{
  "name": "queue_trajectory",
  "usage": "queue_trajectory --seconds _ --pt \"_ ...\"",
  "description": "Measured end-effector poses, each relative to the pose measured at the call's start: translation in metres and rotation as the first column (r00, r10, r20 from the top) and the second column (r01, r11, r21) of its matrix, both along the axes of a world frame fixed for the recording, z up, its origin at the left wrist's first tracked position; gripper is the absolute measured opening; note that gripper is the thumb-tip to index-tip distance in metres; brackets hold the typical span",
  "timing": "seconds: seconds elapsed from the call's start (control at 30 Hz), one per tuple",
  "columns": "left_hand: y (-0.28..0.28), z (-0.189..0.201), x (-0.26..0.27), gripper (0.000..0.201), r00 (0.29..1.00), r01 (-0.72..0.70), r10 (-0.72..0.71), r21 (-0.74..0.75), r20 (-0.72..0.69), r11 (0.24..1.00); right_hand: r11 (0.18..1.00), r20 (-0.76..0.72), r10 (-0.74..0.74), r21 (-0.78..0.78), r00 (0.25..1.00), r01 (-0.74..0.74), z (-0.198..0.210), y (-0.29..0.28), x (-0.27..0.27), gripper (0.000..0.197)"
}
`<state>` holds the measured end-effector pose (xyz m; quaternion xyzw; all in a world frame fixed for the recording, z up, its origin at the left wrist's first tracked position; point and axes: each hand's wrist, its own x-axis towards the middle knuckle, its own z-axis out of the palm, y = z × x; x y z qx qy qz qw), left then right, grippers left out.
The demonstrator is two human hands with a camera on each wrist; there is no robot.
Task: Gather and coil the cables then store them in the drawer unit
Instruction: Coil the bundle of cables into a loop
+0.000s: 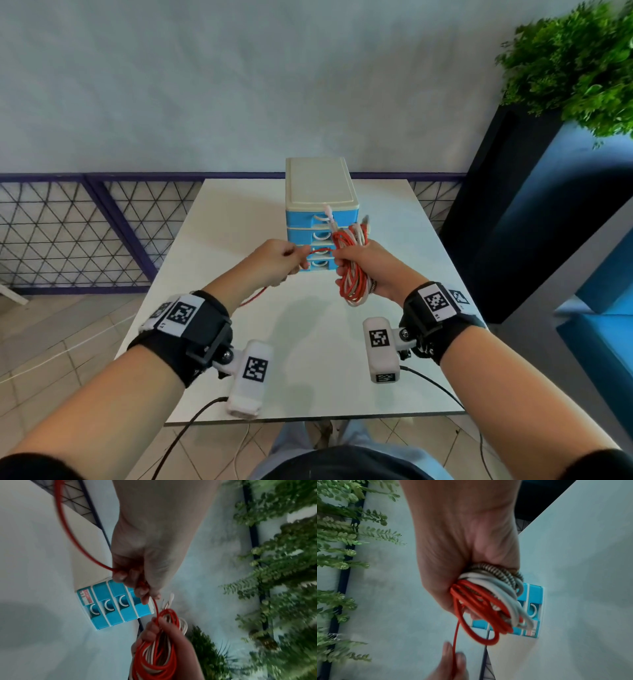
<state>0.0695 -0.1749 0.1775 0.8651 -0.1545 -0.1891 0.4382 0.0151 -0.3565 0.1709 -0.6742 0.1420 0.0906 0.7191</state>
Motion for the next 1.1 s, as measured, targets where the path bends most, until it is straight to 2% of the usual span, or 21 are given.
queue_trajectory --seconds 0.07,0.13,0.23,0.37,0.5,0.6,0.7,0.73,0.8,0.87,0.97,1.0,1.03,1.1 --pt "0.008 -0.001 -0.001 0.033 0.965 -0.039 0.006 -0.122 -0.264 0.992 0.995 0.029 -0.097 -0.031 0.995 0.098 -0.002 -0.007 0.002 0.012" --pt "0.012 -0.002 -0.003 0.028 0.887 -0.133 0.0 -0.257 -0.462 0.957 0.984 0.05 -0.146 -0.096 0.988 0.15 -0.006 -0.013 0.004 0.015" --pt "0.006 0.0 -0.01 0.024 0.809 -0.21 -0.062 -0.386 -0.585 0.898 0.963 0.085 -0.152 -0.211 0.985 0.167 -0.009 -0.01 0.005 0.026" --pt "-0.013 0.004 -0.025 0.019 0.813 -0.208 -0.106 -0.456 -0.572 0.865 0.968 0.12 -0.118 -0.208 0.986 0.141 -0.006 0.004 0.001 0.03" --pt "-0.03 0.005 -0.036 0.022 0.843 -0.18 -0.105 -0.461 -0.528 0.869 0.999 0.115 0.023 -0.049 0.993 -0.017 0.001 0.014 -0.005 0.04" --pt "-0.035 0.008 -0.04 0.021 0.867 -0.135 -0.096 -0.417 -0.489 0.899 0.998 0.083 0.061 0.026 0.995 -0.064 0.0 0.015 -0.006 0.034" --pt "-0.031 0.007 -0.04 0.018 0.865 -0.073 -0.138 -0.393 -0.482 0.917 1.0 0.062 -0.009 -0.029 0.998 0.011 0.0 0.013 -0.004 0.007" --pt "-0.03 0.006 -0.041 0.019 0.857 -0.057 -0.158 -0.396 -0.491 0.917 0.998 0.064 -0.049 -0.031 0.997 0.051 0.0 0.013 -0.003 0.004" --pt "-0.025 0.002 -0.042 0.024 0.829 -0.036 -0.196 -0.399 -0.524 0.916 0.986 0.084 -0.168 0.007 0.982 0.168 0.0 0.007 0.001 0.005" --pt "-0.016 -0.003 -0.044 0.029 0.777 0.011 -0.24 -0.369 -0.582 0.929 0.949 0.092 -0.306 0.109 0.947 0.296 0.001 -0.003 0.005 0.005" --pt "0.004 -0.015 -0.046 0.029 0.718 0.126 -0.278 -0.274 -0.638 0.953 0.887 0.058 -0.413 0.251 0.909 0.388 0.007 -0.023 0.005 0.005" --pt "0.009 -0.019 -0.045 0.027 0.736 0.156 -0.267 -0.228 -0.622 0.961 0.878 0.048 -0.42 0.274 0.906 0.392 0.01 -0.027 0.003 0.005" --pt "0.013 -0.022 -0.043 0.024 0.787 0.185 -0.246 -0.164 -0.566 0.969 0.879 0.042 -0.409 0.287 0.912 0.381 0.013 -0.03 0.002 0.005" --pt "0.015 -0.024 -0.036 0.017 0.924 0.197 -0.189 -0.008 -0.333 0.98 0.903 0.023 -0.339 0.289 0.941 0.318 0.015 -0.031 -0.001 0.006"
